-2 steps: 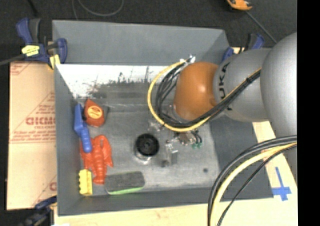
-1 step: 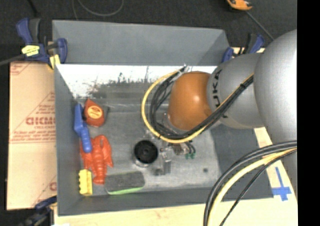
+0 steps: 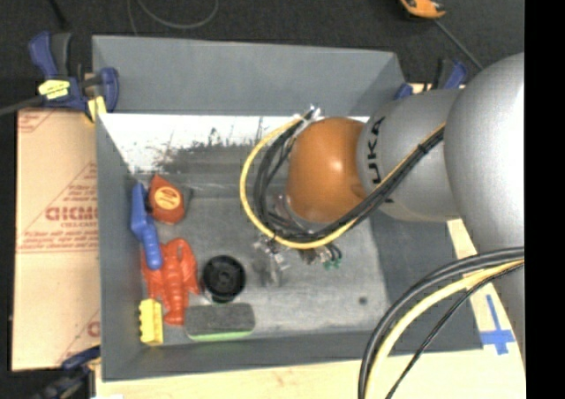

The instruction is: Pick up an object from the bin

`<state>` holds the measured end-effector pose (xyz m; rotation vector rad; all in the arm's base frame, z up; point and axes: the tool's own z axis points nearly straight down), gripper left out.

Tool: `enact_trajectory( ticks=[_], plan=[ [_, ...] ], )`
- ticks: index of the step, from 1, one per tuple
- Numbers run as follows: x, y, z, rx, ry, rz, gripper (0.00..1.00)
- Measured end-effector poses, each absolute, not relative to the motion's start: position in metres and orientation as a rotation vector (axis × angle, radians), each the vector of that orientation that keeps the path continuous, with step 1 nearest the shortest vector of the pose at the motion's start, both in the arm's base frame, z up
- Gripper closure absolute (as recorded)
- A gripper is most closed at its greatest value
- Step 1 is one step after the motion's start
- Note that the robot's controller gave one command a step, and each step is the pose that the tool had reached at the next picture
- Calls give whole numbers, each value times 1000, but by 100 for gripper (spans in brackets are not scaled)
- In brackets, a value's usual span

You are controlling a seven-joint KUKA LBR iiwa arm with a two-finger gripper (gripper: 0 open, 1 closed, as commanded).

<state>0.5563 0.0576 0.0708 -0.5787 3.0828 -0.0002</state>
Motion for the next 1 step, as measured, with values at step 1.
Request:
enact_trajectory(
  ticks=[1],
  plan=[
    [556,58,71,-580,3083,-1,0]
  ],
)
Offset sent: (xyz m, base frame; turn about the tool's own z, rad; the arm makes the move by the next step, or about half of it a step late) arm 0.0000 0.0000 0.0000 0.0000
